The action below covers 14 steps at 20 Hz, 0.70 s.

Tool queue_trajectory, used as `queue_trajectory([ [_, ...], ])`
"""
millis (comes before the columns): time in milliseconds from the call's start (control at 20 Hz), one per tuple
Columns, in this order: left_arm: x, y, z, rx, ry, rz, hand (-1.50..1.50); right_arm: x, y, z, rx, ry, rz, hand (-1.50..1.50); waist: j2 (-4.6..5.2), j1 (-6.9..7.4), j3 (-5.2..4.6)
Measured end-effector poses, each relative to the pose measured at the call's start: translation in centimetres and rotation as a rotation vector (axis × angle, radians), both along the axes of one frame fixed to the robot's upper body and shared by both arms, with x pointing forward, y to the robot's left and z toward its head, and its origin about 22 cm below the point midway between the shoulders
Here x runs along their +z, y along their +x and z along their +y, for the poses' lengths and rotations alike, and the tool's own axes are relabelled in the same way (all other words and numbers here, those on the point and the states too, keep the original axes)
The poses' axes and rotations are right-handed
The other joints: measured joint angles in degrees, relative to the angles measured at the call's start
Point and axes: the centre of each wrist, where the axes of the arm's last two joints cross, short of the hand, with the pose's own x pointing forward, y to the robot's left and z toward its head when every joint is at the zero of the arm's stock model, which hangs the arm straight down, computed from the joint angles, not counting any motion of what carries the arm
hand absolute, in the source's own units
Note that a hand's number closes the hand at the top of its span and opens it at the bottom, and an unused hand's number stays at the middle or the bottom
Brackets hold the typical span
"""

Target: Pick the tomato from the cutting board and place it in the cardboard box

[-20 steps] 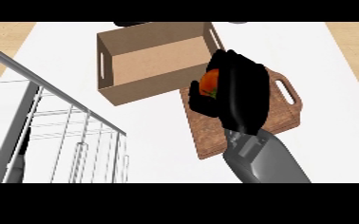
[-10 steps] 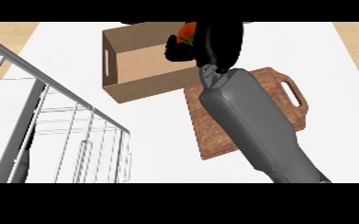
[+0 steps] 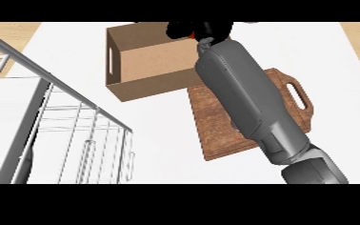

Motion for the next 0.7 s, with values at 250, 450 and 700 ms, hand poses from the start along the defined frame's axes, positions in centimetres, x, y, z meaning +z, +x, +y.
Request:
queue_trajectory([
  [250,0.3,0.5,-0.5,-0.012,0.002,-0.003,0.0,-1.8,1.6,-0.5,-0.073,0.006,0.042,-1.5,0.47,1.03,-0.07],
  [450,0.5,0.8,-0.8,-0.027,-0.003,-0.005,0.0,-2.8,2.4,-1.4,-0.116,0.094,0.095,-1.5,0.75,1.59,-0.06],
  [700,0.6,1.0,-1.1,-0.034,-0.003,-0.009,0.0,-4.1,2.8,-2.2,-0.124,0.161,0.095,-1.5,0.97,2.07,-0.06],
])
